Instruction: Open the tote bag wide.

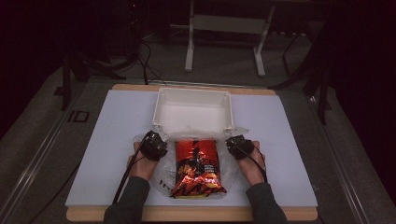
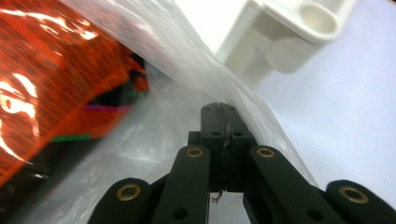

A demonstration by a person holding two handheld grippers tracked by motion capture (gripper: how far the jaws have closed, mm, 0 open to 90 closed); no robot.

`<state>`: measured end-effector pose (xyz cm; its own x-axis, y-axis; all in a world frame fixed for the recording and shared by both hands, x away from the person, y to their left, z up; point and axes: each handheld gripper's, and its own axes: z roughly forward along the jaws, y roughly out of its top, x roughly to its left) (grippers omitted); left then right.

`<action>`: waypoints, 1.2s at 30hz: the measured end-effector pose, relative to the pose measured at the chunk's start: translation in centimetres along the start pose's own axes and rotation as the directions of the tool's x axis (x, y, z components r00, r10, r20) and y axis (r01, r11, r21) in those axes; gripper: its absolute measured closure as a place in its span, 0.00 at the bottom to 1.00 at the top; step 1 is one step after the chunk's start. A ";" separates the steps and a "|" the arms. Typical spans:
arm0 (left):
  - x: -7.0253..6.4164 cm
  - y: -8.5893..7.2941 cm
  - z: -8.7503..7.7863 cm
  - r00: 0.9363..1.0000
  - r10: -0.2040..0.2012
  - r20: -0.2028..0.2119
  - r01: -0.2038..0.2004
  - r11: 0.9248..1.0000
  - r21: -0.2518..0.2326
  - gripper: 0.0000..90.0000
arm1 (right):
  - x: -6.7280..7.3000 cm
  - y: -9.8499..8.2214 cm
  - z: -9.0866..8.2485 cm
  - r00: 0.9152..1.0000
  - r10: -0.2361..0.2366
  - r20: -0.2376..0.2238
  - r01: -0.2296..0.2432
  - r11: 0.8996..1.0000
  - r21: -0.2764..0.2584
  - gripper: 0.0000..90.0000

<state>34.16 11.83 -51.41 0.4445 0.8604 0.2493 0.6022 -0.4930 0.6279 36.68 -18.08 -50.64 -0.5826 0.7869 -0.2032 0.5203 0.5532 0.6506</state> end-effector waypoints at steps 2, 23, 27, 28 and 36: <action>0.1 -0.1 0.1 1.000 -0.002 -0.002 0.002 1.000 -0.008 0.76 | -0.3 -0.2 0.0 1.000 0.009 0.016 -0.009 1.000 0.008 1.00; 0.6 -0.3 -4.5 0.953 -0.047 0.299 0.118 0.968 -0.224 0.64 | -0.6 -1.4 -2.9 0.989 0.027 -0.144 -0.046 0.990 -0.133 0.73; 0.6 -0.3 -5.2 0.942 -0.045 0.333 0.132 0.961 -0.244 0.63 | -0.4 -1.4 -3.4 0.988 0.012 -0.153 -0.035 0.988 -0.153 0.72; 0.6 -0.4 -5.3 0.940 -0.042 0.339 0.131 0.960 -0.245 0.63 | -0.3 -1.4 -3.5 0.988 0.005 -0.152 -0.029 0.987 -0.158 0.72; 0.5 -0.4 -5.9 0.922 -0.029 0.387 0.138 0.956 -0.257 0.62 | 0.0 -1.4 -4.0 0.986 -0.017 -0.166 -0.011 0.986 -0.165 0.71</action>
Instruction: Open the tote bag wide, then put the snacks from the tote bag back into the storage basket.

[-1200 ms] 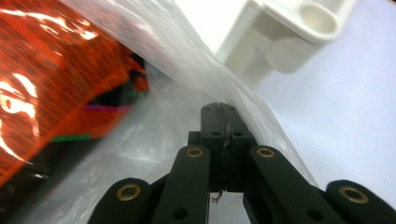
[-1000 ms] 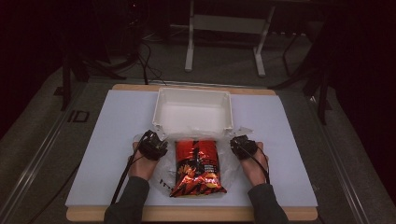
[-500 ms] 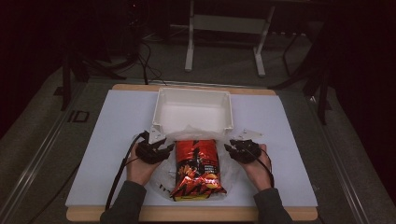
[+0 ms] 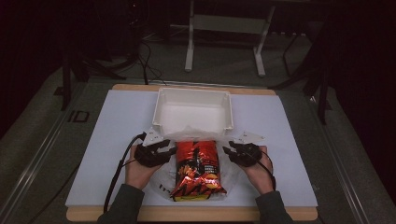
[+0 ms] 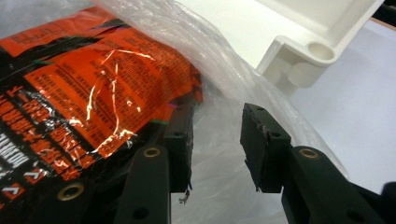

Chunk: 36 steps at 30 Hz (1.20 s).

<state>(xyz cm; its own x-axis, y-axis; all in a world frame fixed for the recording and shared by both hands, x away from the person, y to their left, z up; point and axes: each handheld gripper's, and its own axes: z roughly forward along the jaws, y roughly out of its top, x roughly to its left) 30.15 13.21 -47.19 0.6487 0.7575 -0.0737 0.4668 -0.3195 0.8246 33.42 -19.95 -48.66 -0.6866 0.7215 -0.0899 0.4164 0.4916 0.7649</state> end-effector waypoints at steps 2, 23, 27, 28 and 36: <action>-0.1 0.0 -0.2 1.000 -0.004 0.011 0.004 1.000 -0.002 0.62 | 0.1 0.0 0.0 1.000 -0.004 -0.004 0.004 1.000 0.003 0.71; -1.3 -1.4 -1.9 0.997 -0.010 0.077 0.011 1.000 -0.020 0.62 | 1.5 -0.8 -0.4 0.998 -0.044 -0.048 0.043 0.999 -0.006 0.74; -1.5 -1.7 -2.1 0.996 -0.014 0.085 0.016 1.000 -0.015 0.62 | 1.8 -1.2 -0.9 0.997 -0.029 -0.072 0.027 0.999 -0.025 0.76; -1.5 -1.8 -2.2 0.996 -0.016 0.090 0.017 1.000 -0.013 0.62 | 1.8 -1.2 -0.9 0.997 -0.029 -0.072 0.027 0.999 -0.025 0.76; -2.1 -2.5 -2.5 0.994 -0.016 0.105 0.016 1.000 -0.001 0.62 | 2.3 -2.2 -0.9 0.994 -0.022 -0.106 0.021 1.000 -0.017 0.84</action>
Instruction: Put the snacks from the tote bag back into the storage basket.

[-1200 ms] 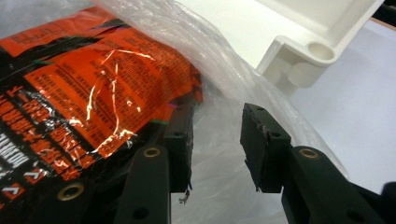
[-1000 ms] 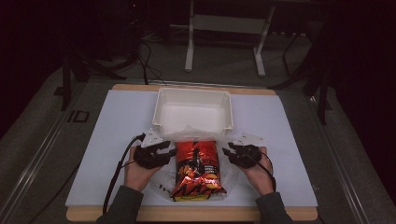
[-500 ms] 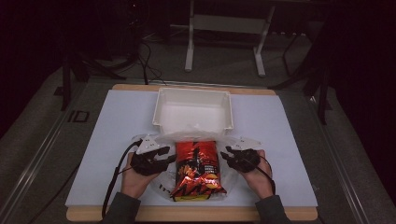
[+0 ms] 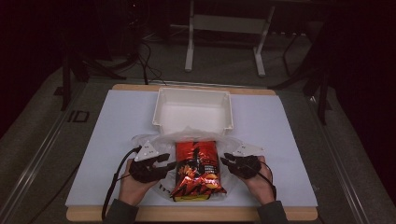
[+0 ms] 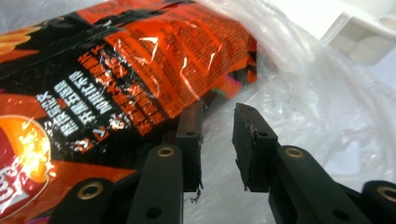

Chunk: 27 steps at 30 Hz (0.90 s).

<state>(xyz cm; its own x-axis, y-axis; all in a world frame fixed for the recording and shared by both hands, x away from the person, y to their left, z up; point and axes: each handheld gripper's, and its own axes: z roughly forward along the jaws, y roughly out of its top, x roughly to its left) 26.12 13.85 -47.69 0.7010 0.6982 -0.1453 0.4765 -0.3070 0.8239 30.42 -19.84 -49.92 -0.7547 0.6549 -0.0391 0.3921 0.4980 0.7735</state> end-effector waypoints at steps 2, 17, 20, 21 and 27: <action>-0.2 -0.2 -0.1 1.000 0.004 0.007 -0.004 1.000 0.002 0.62 | 0.1 -0.1 0.0 1.000 0.001 -0.008 -0.001 1.000 0.001 0.85; -2.4 -2.1 -0.3 0.998 0.007 0.068 -0.010 0.999 0.037 0.62 | 1.6 -1.5 -0.3 0.998 -0.046 -0.030 0.047 0.998 0.044 0.90; -2.8 -2.3 -0.4 0.997 0.016 0.076 -0.019 0.999 0.042 0.62 | 1.7 -1.8 -0.1 0.998 -0.046 -0.030 0.048 0.998 0.051 0.90; -3.0 -2.4 -0.4 0.997 0.020 0.078 -0.024 0.999 0.044 0.62 | 1.7 -1.8 -0.1 0.998 -0.047 -0.030 0.048 0.998 0.050 0.90; -3.9 -3.4 0.0 0.995 0.038 0.089 -0.046 0.995 0.089 0.62 | 1.7 -2.1 -0.1 0.999 -0.039 -0.030 0.041 0.998 0.049 0.90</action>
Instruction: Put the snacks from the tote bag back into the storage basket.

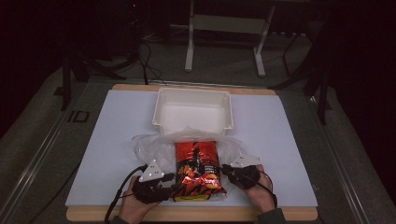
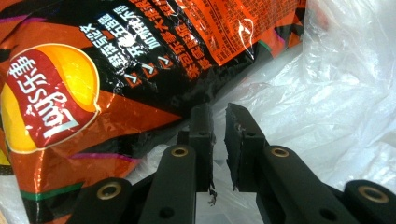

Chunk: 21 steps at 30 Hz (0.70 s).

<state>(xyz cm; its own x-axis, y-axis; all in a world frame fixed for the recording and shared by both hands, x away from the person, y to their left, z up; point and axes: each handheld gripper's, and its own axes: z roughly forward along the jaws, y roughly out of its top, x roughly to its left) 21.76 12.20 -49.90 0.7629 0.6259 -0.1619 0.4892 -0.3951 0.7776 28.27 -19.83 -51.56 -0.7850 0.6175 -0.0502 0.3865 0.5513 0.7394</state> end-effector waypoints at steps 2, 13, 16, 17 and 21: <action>-0.3 -0.5 0.5 1.000 0.017 0.000 -0.017 0.999 0.034 0.63 | 0.0 0.0 0.0 1.000 -0.001 0.001 0.001 1.000 0.000 0.90; -1.0 -1.4 1.4 0.997 0.074 -0.011 -0.073 0.990 0.123 0.76 | -0.1 -0.4 0.2 1.000 0.011 -0.004 -0.011 1.000 0.012 0.88; -0.9 -1.2 1.1 0.997 0.080 -0.013 -0.077 0.990 0.118 0.84 | -0.1 -0.4 0.2 1.000 0.008 -0.003 -0.008 1.000 0.008 0.88; -0.9 -1.1 1.1 0.997 0.082 -0.010 -0.080 0.990 0.117 0.86 | -0.1 -0.5 0.2 1.000 0.007 -0.004 -0.007 1.000 0.008 0.88; -0.8 -0.8 0.8 0.997 0.078 -0.008 -0.076 0.992 0.103 0.95 | 0.0 -0.6 0.0 1.000 0.006 -0.006 -0.006 1.000 0.009 0.86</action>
<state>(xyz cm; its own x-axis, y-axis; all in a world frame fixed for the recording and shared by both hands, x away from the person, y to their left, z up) 21.04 11.51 -50.87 0.7951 0.5988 -0.0962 0.4706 -0.5091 0.7207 28.09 -20.14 -51.98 -0.7857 0.6172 -0.0416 0.3956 0.5530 0.7333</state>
